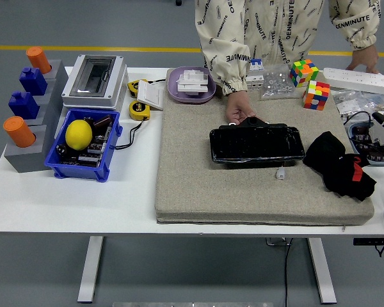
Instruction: Pick the rag up,wipe the panel,place it on the desk
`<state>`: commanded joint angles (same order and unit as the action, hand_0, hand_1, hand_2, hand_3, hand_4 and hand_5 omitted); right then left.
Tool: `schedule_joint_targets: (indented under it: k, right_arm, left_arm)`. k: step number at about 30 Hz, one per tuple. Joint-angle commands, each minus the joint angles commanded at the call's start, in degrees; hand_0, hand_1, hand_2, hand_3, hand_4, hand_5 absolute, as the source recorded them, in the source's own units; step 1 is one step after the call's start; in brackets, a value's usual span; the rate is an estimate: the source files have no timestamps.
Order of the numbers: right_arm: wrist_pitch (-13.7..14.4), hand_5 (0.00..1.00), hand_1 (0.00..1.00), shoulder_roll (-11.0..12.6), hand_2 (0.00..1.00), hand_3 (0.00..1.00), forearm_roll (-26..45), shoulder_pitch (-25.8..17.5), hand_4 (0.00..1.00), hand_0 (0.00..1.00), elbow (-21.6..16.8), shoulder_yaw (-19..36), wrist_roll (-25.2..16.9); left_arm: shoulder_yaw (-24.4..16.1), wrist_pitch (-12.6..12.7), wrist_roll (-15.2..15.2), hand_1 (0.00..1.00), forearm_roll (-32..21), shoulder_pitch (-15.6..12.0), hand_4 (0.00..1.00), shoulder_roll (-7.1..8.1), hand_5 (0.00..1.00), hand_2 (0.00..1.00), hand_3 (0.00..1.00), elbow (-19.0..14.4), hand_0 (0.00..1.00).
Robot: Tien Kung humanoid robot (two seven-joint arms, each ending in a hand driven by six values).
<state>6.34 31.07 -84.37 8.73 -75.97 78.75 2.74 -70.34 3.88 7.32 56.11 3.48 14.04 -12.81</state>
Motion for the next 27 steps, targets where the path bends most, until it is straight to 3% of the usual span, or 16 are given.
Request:
schedule_joint_targets:
  k: [11,18,27]
  right_arm:
    - [-0.2,0.657,0.719,-1.2,0.83,0.825,-26.4,1.4,0.998,0.79,2.7,-1.3,3.8]
    - [-1.8,0.682,0.734,-2.7,0.838,0.847,-42.8,2.4,0.998,0.811,2.7,-2.6,9.1]
    - [-1.6,0.7,0.725,-6.1,0.818,0.833,-43.4,4.0,0.998,0.804,3.1,-4.5,12.3]
  left_arm:
    - [-0.2,0.0,0.0,0.663,0.1,-0.1,0.678,-0.04,0.445,0.695,0.581,0.1,0.651]
    - [-0.3,0.0,0.0,0.663,0.1,-0.1,0.678,-0.06,0.445,0.696,0.58,0.0,0.651]
    - [-0.2,0.0,0.0,0.662,0.0,-0.2,0.679,-0.04,0.447,0.695,0.58,0.1,0.651]
